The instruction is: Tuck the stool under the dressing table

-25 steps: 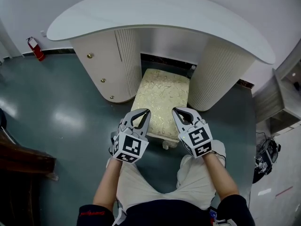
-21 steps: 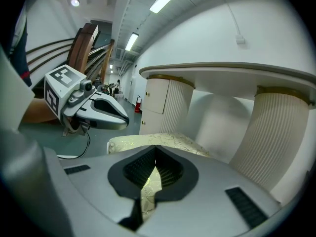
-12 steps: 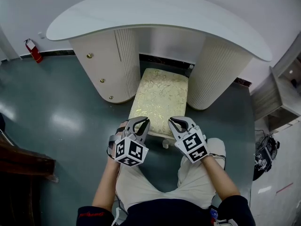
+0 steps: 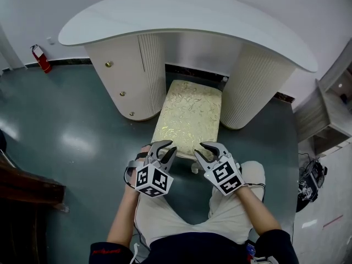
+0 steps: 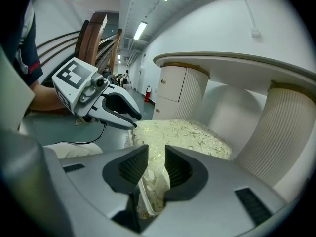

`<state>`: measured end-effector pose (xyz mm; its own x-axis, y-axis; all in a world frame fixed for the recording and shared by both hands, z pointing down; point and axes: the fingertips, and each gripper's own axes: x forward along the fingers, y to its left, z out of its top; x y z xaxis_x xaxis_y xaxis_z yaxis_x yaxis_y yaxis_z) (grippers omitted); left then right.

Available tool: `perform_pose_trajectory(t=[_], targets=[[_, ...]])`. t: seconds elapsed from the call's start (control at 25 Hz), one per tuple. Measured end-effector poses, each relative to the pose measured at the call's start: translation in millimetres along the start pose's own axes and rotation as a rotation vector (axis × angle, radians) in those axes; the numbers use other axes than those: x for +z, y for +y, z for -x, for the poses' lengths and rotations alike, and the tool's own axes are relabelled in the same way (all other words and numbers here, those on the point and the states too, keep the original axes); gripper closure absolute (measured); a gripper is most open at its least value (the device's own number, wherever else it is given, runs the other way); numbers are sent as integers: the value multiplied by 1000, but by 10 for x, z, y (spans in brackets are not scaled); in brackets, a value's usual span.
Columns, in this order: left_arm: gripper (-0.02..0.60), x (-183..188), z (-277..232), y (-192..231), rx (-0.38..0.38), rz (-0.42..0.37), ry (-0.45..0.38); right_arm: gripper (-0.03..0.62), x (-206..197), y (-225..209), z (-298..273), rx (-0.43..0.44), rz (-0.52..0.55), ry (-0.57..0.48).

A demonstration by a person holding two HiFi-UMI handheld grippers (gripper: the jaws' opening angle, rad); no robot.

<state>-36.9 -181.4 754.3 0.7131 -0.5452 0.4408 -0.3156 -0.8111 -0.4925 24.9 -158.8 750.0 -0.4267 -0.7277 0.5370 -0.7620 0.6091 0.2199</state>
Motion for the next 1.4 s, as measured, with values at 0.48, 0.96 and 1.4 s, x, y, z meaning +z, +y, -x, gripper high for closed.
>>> perform_pose_trajectory(t=[0.48,0.96,1.4], targets=[[454,-192,-160,-45,33,-86,71,431,-237,81,-123,-19,46,116],[457,-272,-274,-30,28,-10,111,453,-388,33,-199,-42,56,171],[462,-270,-336,33,17,30,90,456,-365,-37,-238,-58,43,167]])
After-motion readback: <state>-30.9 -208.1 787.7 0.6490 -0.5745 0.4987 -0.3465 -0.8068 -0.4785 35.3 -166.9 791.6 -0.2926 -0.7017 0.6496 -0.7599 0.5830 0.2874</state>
